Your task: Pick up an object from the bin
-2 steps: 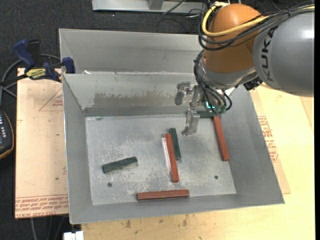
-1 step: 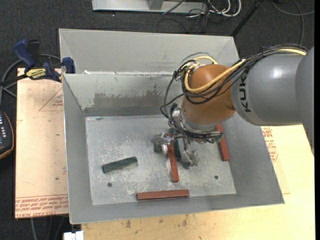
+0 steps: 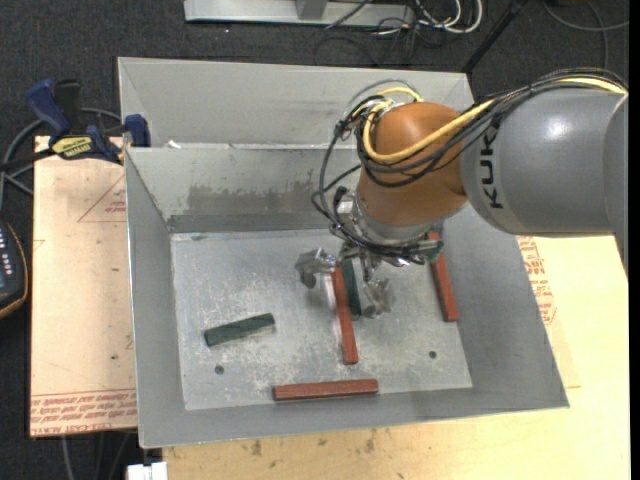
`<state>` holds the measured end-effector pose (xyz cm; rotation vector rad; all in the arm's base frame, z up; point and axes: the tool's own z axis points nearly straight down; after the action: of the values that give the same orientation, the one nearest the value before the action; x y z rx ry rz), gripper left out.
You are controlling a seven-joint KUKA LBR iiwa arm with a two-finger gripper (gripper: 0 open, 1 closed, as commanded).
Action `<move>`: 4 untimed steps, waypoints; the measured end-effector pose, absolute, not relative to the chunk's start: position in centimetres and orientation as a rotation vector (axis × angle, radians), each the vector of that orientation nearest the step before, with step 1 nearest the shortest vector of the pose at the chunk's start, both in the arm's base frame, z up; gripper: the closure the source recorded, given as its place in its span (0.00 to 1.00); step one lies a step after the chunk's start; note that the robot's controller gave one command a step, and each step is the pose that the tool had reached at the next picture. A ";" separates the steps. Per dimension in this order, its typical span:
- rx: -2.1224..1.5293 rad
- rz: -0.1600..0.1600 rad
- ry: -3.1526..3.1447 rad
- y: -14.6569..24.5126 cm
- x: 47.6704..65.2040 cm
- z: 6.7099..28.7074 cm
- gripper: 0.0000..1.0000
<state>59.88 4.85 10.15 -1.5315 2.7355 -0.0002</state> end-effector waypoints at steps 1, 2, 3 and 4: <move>-1.802 -0.001 2.568 4.0 61.2 10.1 0.00; -2.275 0.004 2.167 4.7 59.5 6.9 0.00; -2.268 0.003 2.170 4.8 59.5 6.9 0.00; -2.266 0.002 2.170 4.8 59.6 7.0 1.00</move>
Offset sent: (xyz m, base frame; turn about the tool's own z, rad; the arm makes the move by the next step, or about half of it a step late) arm 0.0123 -0.0090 -0.0007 -0.2072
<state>59.58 4.80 6.97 -2.2663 2.1701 0.0022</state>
